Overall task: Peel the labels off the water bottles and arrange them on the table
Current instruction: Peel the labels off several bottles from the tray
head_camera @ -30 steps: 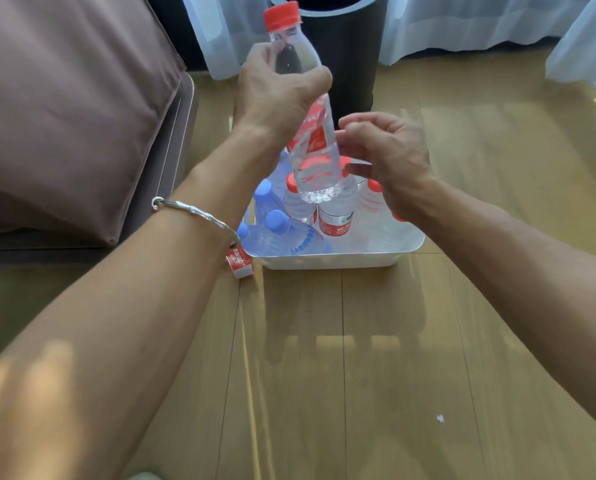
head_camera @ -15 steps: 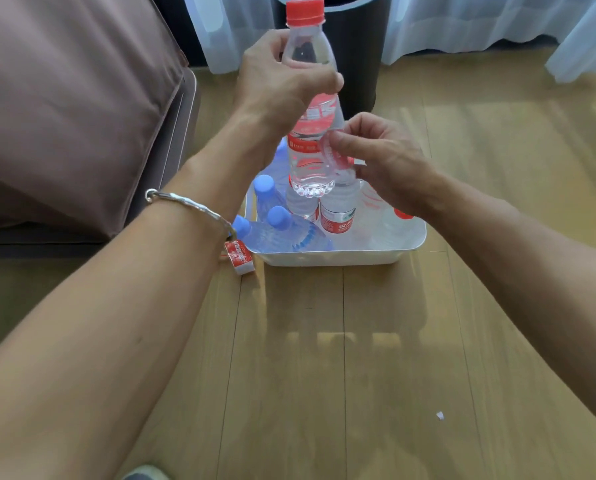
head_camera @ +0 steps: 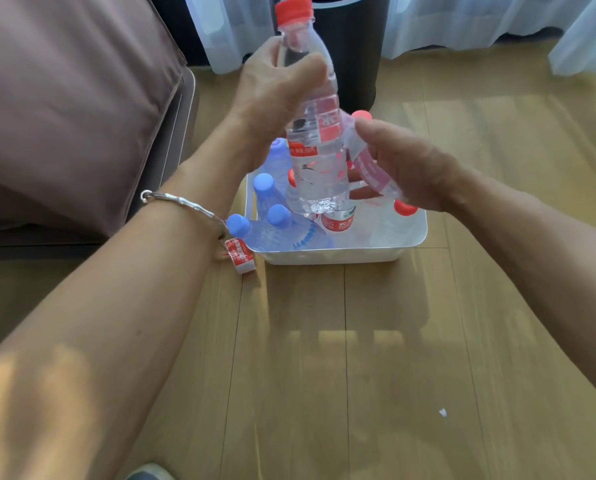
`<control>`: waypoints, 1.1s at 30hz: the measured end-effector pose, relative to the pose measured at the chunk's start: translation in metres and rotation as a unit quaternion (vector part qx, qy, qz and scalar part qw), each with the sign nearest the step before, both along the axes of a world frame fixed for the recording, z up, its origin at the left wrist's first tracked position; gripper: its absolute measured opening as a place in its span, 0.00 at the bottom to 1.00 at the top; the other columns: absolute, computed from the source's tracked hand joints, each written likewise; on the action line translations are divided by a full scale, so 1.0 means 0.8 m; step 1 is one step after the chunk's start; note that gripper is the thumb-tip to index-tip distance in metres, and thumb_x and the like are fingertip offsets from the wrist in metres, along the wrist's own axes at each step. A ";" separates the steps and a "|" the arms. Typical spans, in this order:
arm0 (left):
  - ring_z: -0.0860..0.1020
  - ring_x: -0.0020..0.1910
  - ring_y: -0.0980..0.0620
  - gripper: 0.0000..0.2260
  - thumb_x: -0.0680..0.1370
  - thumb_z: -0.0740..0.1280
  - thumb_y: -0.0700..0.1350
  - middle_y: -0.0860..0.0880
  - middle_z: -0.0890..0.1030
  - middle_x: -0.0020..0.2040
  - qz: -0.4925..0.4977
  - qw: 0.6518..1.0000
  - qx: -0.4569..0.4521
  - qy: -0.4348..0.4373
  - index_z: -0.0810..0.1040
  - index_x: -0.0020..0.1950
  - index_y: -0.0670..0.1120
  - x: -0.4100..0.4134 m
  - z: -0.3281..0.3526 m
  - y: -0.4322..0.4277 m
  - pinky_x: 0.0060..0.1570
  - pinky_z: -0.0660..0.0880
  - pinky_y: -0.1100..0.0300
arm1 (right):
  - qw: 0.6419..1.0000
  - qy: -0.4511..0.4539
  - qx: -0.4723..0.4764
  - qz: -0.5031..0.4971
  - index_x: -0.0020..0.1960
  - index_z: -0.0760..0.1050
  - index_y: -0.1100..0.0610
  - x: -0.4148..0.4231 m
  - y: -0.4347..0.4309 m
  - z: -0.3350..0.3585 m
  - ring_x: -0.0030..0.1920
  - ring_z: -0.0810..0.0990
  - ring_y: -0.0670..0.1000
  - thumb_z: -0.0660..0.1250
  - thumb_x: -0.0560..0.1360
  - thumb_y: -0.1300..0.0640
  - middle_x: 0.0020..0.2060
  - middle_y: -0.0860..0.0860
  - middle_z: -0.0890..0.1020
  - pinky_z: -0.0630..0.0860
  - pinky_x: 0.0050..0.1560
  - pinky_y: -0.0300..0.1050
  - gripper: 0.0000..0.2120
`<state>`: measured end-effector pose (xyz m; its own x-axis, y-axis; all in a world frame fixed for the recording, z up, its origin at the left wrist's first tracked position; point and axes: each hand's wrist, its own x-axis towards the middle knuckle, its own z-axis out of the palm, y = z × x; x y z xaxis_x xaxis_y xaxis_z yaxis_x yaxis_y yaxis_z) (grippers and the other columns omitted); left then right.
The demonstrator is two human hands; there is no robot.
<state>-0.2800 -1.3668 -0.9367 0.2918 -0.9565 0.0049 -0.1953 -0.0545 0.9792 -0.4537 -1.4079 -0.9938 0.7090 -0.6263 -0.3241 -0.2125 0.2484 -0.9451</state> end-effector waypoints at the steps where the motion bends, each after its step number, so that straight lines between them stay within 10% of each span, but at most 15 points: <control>1: 0.79 0.42 0.54 0.07 0.72 0.67 0.43 0.49 0.78 0.43 -0.010 1.000 -0.002 -0.003 0.74 0.49 0.46 -0.001 -0.001 0.000 0.42 0.80 0.60 | 1.000 0.010 -0.015 0.007 0.68 0.71 0.57 0.003 0.003 0.004 0.57 0.83 0.54 0.59 0.76 0.39 0.59 0.55 0.82 0.81 0.56 0.52 0.28; 8: 0.83 0.42 0.50 0.15 0.69 0.77 0.49 0.48 0.81 0.43 0.001 1.000 -0.012 -0.010 0.74 0.48 0.48 -0.003 -0.004 -0.002 0.46 0.82 0.54 | 0.995 -0.007 -0.076 -0.064 0.53 0.82 0.58 0.012 0.010 0.007 0.46 0.85 0.50 0.65 0.78 0.49 0.48 0.54 0.85 0.82 0.47 0.43 0.14; 13: 0.81 0.42 0.47 0.10 0.66 0.71 0.42 0.47 0.81 0.38 -0.012 0.986 -0.048 0.161 0.76 0.45 0.44 0.004 0.011 -0.001 0.45 0.80 0.53 | 0.996 -0.040 0.022 -0.073 0.52 0.80 0.59 0.003 0.008 -0.008 0.45 0.84 0.48 0.64 0.79 0.54 0.48 0.53 0.84 0.81 0.44 0.39 0.10; 28: 0.83 0.44 0.50 0.20 0.58 0.82 0.43 0.46 0.84 0.44 -0.234 0.904 -0.048 0.354 0.84 0.48 0.42 0.005 0.020 -0.009 0.51 0.79 0.55 | 0.989 0.133 0.012 0.061 0.46 0.80 0.65 0.009 0.044 -0.050 0.33 0.83 0.50 0.68 0.78 0.60 0.37 0.57 0.84 0.79 0.33 0.38 0.07; 31: 0.83 0.45 0.51 0.40 0.49 0.85 0.53 0.47 0.84 0.46 -0.212 0.936 -0.028 0.279 0.78 0.56 0.38 0.009 0.033 -0.019 0.50 0.79 0.55 | 0.988 0.131 0.018 0.076 0.45 0.79 0.62 0.023 0.053 -0.054 0.33 0.84 0.48 0.67 0.79 0.57 0.40 0.56 0.84 0.79 0.33 0.39 0.09; 33: 0.82 0.43 0.53 0.34 0.53 0.82 0.51 0.50 0.84 0.42 -0.187 0.964 -0.015 0.191 0.77 0.53 0.40 0.005 0.043 -0.018 0.49 0.79 0.56 | 0.991 0.112 0.008 0.068 0.47 0.79 0.61 0.031 0.049 -0.042 0.34 0.84 0.49 0.66 0.80 0.56 0.41 0.56 0.84 0.80 0.35 0.41 0.09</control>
<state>-0.2764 -1.3813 -0.9025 -0.0868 -0.9962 -0.0059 0.1784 -0.0213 0.9837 -0.4290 -1.3685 -1.0271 0.6951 -0.5242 -0.4919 -0.4492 0.2175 -0.8666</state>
